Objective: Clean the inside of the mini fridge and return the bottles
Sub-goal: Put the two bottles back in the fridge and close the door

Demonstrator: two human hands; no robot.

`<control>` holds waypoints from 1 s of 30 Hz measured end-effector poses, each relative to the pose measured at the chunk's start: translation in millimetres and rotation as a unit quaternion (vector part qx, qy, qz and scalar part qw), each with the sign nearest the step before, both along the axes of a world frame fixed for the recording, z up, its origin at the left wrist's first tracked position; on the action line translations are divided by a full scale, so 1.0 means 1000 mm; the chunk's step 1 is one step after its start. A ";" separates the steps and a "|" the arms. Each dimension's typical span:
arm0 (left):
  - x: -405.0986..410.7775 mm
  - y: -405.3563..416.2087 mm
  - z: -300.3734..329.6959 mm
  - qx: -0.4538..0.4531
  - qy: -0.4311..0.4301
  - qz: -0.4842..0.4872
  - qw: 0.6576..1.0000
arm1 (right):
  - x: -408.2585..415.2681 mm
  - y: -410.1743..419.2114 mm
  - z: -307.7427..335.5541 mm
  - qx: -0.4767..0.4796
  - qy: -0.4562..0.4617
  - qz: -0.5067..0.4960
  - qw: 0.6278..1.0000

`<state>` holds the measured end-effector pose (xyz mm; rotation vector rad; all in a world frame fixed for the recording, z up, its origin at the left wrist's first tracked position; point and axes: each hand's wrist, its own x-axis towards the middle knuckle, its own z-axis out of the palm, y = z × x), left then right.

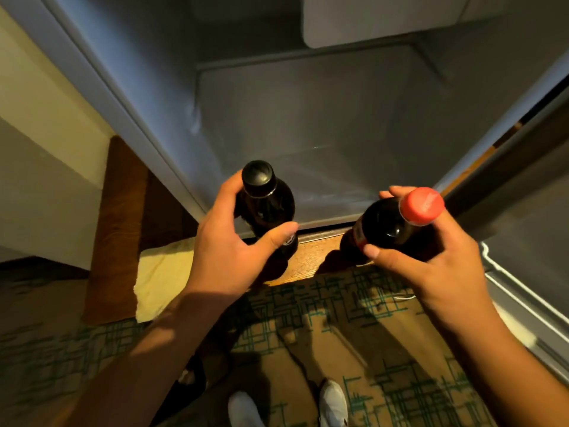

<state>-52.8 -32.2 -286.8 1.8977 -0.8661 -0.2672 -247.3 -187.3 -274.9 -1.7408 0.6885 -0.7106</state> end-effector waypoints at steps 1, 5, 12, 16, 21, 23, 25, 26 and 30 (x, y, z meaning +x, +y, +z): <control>0.003 -0.005 0.001 0.000 -0.006 0.000 1.000 | 0.002 -0.005 0.000 -0.002 -0.004 -0.001 1.000; 0.010 -0.023 0.005 -0.004 -0.012 0.009 1.000 | 0.018 -0.024 0.003 -0.016 -0.018 -0.002 1.000; 0.027 -0.054 0.002 -0.011 -0.039 0.025 0.999 | 0.051 -0.052 0.003 -0.045 -0.022 -0.014 0.999; 0.035 -0.067 0.008 -0.003 -0.045 0.006 0.999 | 0.064 -0.061 0.005 -0.057 -0.014 -0.008 0.998; 0.047 -0.081 0.007 -0.033 -0.032 0.011 0.999 | 0.077 -0.072 -0.001 -0.065 -0.001 -0.050 0.997; 0.049 -0.086 0.004 -0.046 -0.010 0.021 0.999 | 0.085 -0.075 -0.002 -0.063 0.011 -0.063 0.996; 0.053 -0.091 0.000 -0.053 0.007 0.034 0.998 | 0.091 -0.081 -0.006 -0.061 0.025 -0.056 0.996; 0.055 -0.093 -0.002 -0.056 0.015 0.038 0.998 | 0.094 -0.085 -0.008 -0.061 0.032 -0.051 0.996; 0.064 -0.096 -0.010 -0.060 0.024 0.042 0.997 | 0.102 -0.095 -0.016 -0.040 0.014 -0.060 0.997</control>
